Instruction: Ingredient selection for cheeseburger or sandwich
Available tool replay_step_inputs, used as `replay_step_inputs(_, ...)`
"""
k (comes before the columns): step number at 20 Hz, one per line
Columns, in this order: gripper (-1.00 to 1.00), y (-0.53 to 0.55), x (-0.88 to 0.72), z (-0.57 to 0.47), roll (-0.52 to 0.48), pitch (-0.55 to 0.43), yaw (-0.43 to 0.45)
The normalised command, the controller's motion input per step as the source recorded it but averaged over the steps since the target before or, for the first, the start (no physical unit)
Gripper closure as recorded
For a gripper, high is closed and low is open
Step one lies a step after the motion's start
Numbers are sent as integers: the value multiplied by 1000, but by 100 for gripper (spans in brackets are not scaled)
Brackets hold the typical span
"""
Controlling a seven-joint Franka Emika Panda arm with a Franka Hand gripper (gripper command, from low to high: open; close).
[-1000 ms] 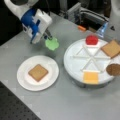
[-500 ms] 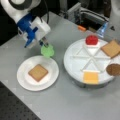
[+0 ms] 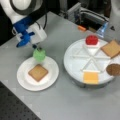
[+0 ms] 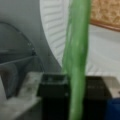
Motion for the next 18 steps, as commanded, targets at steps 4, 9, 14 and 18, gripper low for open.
replay_step_inputs(4, 100, 22, 166, -9, -132, 94, 62)
replay_step_inputs(9, 100, 38, 257, -106, -73, 40, 106)
replay_step_inputs(14, 100, -43, 301, -70, -18, 18, 118)
replay_step_inputs(18, 100, -136, 371, -4, 39, 60, 105)
